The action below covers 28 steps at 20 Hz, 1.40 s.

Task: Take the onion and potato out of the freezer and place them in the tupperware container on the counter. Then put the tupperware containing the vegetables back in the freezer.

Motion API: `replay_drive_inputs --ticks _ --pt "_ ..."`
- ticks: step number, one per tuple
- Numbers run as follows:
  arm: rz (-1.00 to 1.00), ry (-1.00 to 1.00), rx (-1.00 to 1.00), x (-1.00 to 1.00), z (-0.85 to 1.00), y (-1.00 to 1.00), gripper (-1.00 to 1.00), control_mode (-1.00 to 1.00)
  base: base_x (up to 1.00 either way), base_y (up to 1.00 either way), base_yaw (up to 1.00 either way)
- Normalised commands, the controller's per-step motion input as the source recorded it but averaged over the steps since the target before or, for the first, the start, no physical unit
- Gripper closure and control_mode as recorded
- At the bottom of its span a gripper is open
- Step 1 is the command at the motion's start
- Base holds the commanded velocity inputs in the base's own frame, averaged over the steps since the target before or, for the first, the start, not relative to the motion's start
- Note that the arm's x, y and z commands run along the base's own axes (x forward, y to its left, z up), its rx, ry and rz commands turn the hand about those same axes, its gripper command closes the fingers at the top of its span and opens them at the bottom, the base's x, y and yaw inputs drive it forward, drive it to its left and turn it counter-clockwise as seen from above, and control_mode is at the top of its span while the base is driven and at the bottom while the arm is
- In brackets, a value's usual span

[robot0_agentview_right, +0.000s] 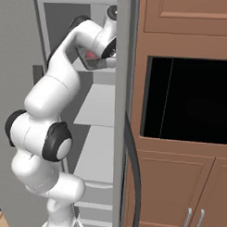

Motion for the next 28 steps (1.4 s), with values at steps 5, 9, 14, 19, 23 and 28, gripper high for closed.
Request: replay_drive_inputs --ticks 5,9,14,19,23,28 --pt "-0.15 -0.01 0.0 -0.05 0.0 0.2 -1.0 -1.0 0.0 0.0 0.0" --pt "-0.14 -0.07 0.0 -0.49 0.0 0.16 -1.0 -1.0 0.0 0.0 0.0" --pt "-0.12 -0.03 0.01 -0.43 0.0 0.22 -1.0 -1.0 0.0 0.0 0.0" --pt "-0.03 0.0 0.06 -0.02 -0.09 0.06 -1.0 -1.0 0.0 0.0 0.0" --pt "0.0 0.0 0.08 0.02 -0.18 0.05 -1.0 -1.0 0.0 0.0 0.0" --pt "0.0 0.0 0.1 0.22 -0.16 0.17 -1.0 -1.0 0.0 0.0 0.0"
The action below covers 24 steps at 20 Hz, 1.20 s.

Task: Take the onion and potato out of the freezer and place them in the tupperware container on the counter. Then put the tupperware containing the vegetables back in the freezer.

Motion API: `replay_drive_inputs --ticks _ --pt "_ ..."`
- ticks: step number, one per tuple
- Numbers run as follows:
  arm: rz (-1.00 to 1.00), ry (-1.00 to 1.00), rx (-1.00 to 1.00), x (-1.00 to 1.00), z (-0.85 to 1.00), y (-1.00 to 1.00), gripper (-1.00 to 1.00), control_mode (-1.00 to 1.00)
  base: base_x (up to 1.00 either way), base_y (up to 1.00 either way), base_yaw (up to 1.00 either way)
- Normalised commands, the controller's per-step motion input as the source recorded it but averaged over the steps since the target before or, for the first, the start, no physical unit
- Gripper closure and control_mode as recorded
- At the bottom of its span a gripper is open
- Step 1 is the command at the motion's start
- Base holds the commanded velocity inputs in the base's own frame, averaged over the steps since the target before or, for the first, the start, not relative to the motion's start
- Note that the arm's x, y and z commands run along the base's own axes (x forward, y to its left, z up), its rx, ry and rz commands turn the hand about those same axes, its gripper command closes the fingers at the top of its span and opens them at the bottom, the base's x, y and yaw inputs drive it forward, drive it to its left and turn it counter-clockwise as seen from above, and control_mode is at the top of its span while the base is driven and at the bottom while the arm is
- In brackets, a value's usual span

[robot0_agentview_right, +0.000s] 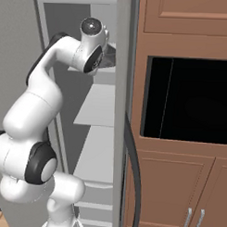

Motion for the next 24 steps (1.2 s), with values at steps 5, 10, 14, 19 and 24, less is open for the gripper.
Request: replay_drive_inputs --ticks 5,10,14,19,24 --pt "0.0 0.0 0.08 0.54 -0.14 0.35 -1.0 -1.0 0.0 0.0 0.0" --pt "0.0 -0.03 0.03 0.81 -0.01 0.34 -1.0 -1.0 0.0 0.0 0.0" --pt "0.0 -0.11 0.0 0.52 0.04 0.13 -1.0 -1.0 0.0 0.0 0.0" --pt "0.0 -0.16 0.0 -0.45 0.34 0.0 -1.0 -1.0 0.0 0.0 0.0" --pt "0.0 -0.12 0.0 -0.96 0.13 0.0 -1.0 -1.0 0.0 0.0 0.0"
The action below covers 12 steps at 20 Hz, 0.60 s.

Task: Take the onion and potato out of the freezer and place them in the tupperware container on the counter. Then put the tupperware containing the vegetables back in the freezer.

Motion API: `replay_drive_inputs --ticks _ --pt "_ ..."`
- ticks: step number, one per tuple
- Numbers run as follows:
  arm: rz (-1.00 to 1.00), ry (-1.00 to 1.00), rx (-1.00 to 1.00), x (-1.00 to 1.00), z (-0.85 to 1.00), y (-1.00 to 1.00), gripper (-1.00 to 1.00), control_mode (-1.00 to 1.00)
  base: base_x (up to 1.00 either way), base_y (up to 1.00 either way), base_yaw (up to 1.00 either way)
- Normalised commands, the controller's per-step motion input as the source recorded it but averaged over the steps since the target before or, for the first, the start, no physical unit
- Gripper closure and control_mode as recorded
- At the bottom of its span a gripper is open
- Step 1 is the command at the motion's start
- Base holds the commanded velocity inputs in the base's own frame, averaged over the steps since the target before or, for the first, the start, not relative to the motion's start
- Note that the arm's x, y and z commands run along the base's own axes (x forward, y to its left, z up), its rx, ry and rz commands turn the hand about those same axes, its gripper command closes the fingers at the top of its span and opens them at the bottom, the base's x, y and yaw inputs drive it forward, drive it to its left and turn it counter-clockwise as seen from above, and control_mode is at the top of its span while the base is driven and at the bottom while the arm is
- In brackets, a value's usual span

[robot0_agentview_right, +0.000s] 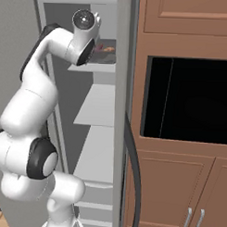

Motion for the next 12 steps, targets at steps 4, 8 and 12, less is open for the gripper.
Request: replay_drive_inputs --ticks 4,8,12 --pt "0.0 -0.06 0.0 -1.0 0.01 0.0 -1.0 -1.0 0.0 0.0 0.0" --pt "0.0 -0.03 0.0 -1.0 0.09 0.0 -1.0 -1.0 0.0 0.0 0.0" --pt "0.0 -0.03 0.0 -1.0 0.13 0.0 -1.0 -1.0 0.0 0.0 0.0"
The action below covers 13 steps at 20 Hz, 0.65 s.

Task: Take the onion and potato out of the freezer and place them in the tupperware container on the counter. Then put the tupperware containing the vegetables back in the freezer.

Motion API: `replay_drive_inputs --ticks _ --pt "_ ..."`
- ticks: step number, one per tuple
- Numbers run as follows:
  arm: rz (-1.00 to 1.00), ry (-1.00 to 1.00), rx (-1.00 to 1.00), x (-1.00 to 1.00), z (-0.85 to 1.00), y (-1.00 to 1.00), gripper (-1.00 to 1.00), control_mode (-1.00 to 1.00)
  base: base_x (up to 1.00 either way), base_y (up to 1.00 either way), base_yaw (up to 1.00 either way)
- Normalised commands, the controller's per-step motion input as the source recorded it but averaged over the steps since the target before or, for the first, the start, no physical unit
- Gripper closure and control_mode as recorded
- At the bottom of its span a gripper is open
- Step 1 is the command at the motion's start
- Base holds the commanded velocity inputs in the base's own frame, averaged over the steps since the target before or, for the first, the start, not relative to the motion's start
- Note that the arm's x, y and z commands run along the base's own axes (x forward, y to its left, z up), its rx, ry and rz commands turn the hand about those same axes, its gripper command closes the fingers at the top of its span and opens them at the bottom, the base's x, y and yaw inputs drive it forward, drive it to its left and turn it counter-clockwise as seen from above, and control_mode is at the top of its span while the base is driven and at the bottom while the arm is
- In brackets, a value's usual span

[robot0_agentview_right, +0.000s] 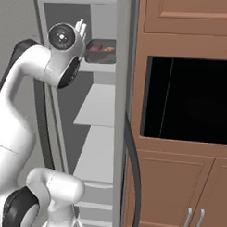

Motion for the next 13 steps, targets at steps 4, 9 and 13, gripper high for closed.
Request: replay_drive_inputs --ticks 4,9,13 --pt "0.0 -0.01 0.0 -1.0 0.09 0.0 -1.0 -1.0 0.0 0.0 0.0" --pt "-0.01 0.0 0.0 -1.0 0.04 0.0 -1.0 -1.0 0.0 0.0 0.0" --pt "0.0 -0.01 0.0 -1.0 0.0 0.13 -1.0 -1.0 0.0 0.0 0.0"
